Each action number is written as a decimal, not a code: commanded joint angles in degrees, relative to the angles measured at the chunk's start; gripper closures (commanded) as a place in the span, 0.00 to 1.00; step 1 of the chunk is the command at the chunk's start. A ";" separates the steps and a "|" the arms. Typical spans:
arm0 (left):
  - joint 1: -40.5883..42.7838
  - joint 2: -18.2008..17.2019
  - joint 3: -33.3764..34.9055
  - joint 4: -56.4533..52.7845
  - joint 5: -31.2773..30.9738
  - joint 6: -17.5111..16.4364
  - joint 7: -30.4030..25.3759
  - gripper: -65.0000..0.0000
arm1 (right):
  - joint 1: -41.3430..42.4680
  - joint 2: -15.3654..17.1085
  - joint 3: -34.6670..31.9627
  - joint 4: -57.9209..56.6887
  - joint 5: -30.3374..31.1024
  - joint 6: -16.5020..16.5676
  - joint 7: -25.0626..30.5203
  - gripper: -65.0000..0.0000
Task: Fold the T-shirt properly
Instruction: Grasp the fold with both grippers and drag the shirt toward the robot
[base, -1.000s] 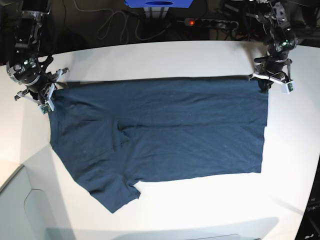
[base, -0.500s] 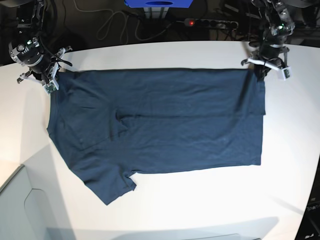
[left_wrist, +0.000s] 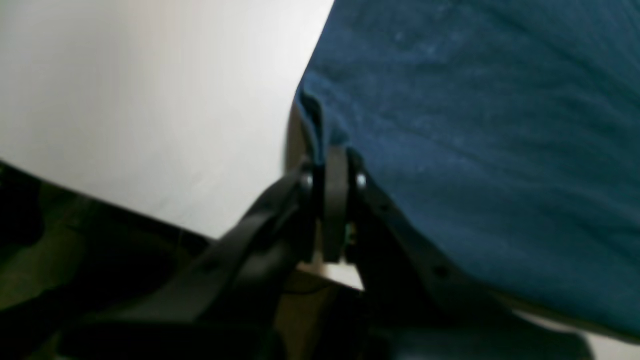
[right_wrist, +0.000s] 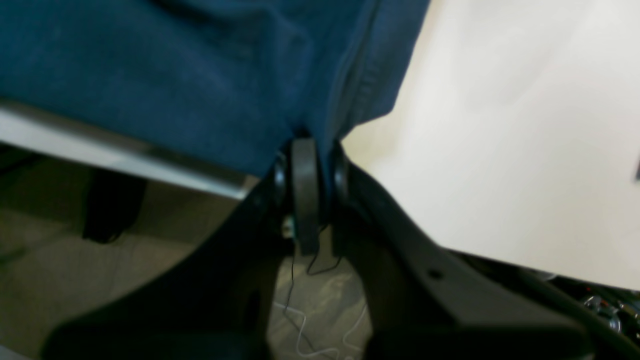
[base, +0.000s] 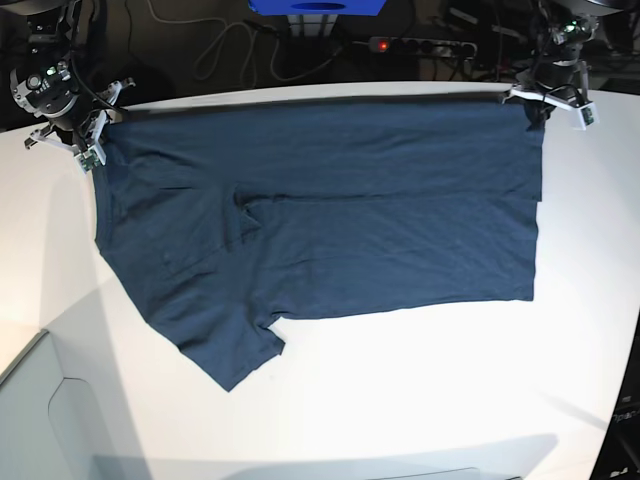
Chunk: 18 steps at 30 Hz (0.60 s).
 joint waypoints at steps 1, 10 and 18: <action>1.09 -0.30 -0.40 0.73 -0.18 0.06 -0.95 1.00 | -0.27 0.97 0.32 0.77 -0.30 0.19 0.29 1.00; 2.94 -0.30 -0.22 0.37 -0.27 0.06 -0.95 1.00 | -0.36 0.89 0.41 0.68 -0.30 0.19 0.11 0.95; 2.85 -0.30 -0.14 0.37 0.00 0.41 -0.95 1.00 | -1.24 -1.05 0.41 0.77 -2.49 0.19 0.29 0.67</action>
